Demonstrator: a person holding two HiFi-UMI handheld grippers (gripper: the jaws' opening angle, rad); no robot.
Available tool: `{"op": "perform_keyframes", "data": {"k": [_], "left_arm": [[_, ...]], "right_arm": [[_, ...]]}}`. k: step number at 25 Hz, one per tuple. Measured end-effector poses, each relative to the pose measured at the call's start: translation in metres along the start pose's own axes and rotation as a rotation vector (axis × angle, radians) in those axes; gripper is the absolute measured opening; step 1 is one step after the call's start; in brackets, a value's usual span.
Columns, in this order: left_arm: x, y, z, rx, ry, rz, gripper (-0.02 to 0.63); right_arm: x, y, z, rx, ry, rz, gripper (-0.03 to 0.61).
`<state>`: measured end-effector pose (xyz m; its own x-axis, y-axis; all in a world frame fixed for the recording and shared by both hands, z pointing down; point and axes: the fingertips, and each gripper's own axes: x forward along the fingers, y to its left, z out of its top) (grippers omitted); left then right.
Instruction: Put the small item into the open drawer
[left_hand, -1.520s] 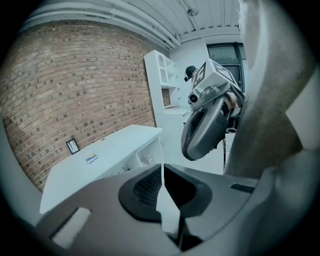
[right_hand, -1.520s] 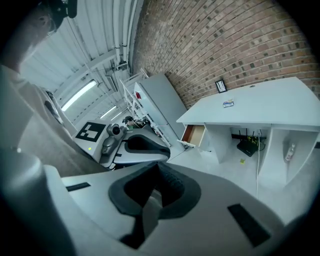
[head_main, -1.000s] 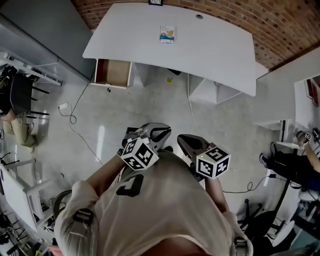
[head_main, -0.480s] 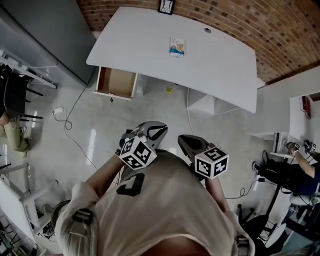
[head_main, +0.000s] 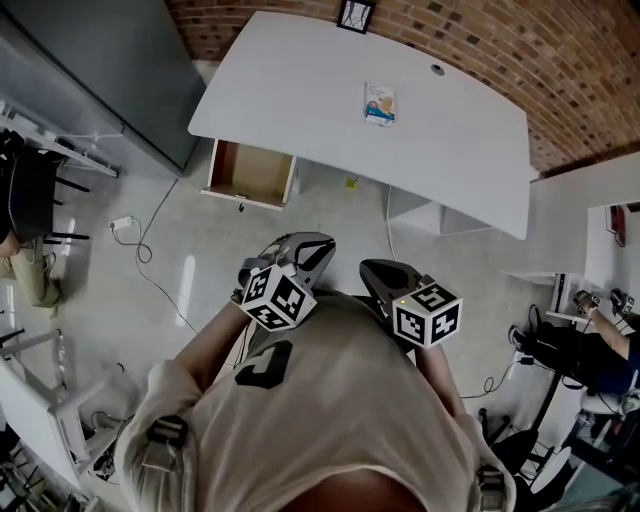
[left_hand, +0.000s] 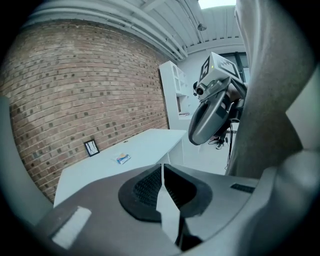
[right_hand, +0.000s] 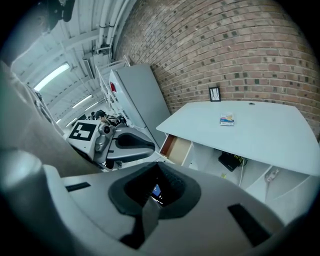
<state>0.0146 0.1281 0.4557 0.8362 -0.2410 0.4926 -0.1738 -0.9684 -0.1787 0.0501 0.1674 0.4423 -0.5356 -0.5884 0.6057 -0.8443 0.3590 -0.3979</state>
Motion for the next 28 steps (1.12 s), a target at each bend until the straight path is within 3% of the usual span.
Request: {"op": "perform_keyframes", "data": {"k": [14, 20, 28], "left_arm": [[-0.002, 0.075, -0.02, -0.063, 0.044, 0.149, 0.015], [0.04, 0.108, -0.004, -0.046, 0.097, 0.194, 0.015], [0.123, 0.147, 0.022, 0.035, 0.199, 0.159, 0.015]], "right_arm": [[0.06, -0.008, 0.044, -0.093, 0.075, 0.124, 0.002], [0.06, -0.053, 0.072, -0.089, 0.073, 0.169, 0.002], [0.043, -0.132, 0.097, 0.024, 0.041, 0.197, 0.002]]}}
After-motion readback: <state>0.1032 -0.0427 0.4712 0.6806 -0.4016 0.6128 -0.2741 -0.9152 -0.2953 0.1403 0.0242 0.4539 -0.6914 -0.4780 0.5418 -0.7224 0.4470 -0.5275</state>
